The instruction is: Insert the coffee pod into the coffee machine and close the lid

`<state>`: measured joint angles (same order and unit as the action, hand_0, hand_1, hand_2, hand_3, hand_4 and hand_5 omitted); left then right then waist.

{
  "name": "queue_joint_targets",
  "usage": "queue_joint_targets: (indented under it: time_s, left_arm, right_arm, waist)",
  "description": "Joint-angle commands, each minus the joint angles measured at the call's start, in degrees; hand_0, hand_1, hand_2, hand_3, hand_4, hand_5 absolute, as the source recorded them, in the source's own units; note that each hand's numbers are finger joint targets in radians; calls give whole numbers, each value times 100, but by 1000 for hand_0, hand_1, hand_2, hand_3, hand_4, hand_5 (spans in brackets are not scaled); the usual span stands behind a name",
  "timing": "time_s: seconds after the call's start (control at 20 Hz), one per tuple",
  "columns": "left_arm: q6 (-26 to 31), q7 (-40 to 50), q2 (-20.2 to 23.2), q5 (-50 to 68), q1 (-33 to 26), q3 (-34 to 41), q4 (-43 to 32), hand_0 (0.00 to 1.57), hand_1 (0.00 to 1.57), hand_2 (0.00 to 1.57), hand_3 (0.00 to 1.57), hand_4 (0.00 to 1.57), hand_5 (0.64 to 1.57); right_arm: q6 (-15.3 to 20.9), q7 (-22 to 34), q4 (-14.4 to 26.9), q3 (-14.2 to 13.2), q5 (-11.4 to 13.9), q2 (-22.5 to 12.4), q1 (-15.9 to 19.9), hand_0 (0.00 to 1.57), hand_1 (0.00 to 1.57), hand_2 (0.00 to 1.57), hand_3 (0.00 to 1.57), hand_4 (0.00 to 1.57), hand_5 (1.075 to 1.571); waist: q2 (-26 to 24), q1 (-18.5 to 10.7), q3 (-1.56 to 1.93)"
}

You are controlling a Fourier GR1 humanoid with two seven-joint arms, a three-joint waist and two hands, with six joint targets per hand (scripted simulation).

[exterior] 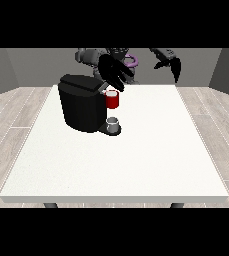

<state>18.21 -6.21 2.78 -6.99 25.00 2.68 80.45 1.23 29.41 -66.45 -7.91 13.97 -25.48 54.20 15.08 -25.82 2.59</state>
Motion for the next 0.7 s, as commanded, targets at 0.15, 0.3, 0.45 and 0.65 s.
queue_joint_targets:
  time_s: [0.15, 0.3, 0.45, 0.65]
  left_arm:
    - [169, -10, 109, 130, 475, 58, -3, 0, 0, 0, 0, 0, 1571]
    - [117, 92, 10, 94, 613, -63, 184, 0, 0, 0, 0, 278, 1571]
    - [29, 82, -37, 21, 430, -112, 223, 0, 0, 0, 0, 297, 1571]
    - [45, 203, 18, 162, 390, 19, 323, 0, 0, 0, 0, 349, 1571]
  right_arm:
    - [68, -1101, -275, 162, -322, 641, 871, 0, 0, 0, 0, 0, 1571]
    - [109, -1423, 22, 201, -342, 844, 1036, 0, 0, 0, 0, 0, 1571]
    - [252, -1576, 375, 99, -308, 882, 1278, 0, 0, 0, 0, 53, 1571]
    - [218, -1885, 672, 35, -400, 986, 1396, 0, 0, 0, 0, 0, 1571]
  waist:
    - [508, -641, -257]
    - [608, -642, -258]
    - [685, -656, -260]
    - [598, -578, -260]
